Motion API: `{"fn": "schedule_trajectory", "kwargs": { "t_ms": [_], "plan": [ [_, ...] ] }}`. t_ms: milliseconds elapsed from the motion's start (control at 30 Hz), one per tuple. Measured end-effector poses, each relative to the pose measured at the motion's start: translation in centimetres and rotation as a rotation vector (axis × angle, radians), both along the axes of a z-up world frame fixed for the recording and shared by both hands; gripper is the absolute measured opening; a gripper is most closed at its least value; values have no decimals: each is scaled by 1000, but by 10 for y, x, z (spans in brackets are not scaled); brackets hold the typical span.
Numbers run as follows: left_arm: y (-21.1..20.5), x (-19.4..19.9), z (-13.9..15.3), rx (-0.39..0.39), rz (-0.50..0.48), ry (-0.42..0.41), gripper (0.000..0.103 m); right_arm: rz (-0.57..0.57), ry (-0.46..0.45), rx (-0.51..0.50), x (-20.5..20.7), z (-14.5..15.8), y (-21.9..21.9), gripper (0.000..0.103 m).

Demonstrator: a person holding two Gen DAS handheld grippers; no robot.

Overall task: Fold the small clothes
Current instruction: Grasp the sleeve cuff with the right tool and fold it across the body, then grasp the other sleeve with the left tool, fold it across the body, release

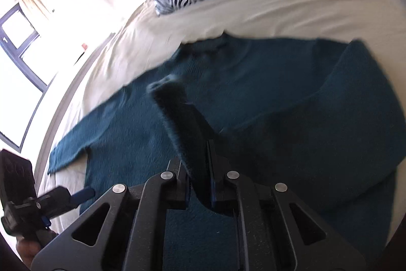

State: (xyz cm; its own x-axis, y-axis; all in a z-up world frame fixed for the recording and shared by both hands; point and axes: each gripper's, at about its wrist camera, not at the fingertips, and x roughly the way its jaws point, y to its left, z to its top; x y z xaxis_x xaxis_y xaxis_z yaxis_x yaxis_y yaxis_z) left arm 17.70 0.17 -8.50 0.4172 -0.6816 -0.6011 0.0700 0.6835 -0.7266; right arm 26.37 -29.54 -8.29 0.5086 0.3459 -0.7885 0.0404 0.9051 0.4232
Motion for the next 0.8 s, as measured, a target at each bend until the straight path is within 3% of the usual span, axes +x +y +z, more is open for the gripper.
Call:
{"fn": "schedule_trajectory", "kwargs": {
  "t_ms": [67, 200, 333, 433, 533, 567, 600, 633, 667, 800],
  "plan": [
    [-5, 6, -7, -33, -5, 35, 97, 7, -11, 48, -22, -9, 10, 44],
    [-29, 18, -19, -86, -34, 88, 98, -32, -59, 121, -54, -5, -7, 61],
    [-57, 30, -23, -119, -67, 123, 98, -83, -52, 203, -86, -1, -8, 61],
    [-76, 37, -28, -126, -91, 130, 97, -144, -40, 260, -108, -8, -33, 61],
    [-88, 42, -34, -77, -89, 151, 68, -200, -39, 338, -124, -17, -54, 61],
    [-89, 44, -34, -70, -95, 154, 52, -221, -46, 369, -129, -19, -62, 61],
    [-91, 45, -34, -64, -112, 160, 28, -242, -54, 392, -135, -19, -69, 61],
    [-93, 47, -34, -56, -126, 167, 14, -260, -66, 414, -138, -19, -76, 61],
    [-93, 49, -31, -40, -130, 161, 7, -276, -77, 437, -140, -18, -83, 61],
    [-87, 65, 2, 13, -121, 42, 8, -345, -84, 507, -155, -19, -111, 61]
  ]
}}
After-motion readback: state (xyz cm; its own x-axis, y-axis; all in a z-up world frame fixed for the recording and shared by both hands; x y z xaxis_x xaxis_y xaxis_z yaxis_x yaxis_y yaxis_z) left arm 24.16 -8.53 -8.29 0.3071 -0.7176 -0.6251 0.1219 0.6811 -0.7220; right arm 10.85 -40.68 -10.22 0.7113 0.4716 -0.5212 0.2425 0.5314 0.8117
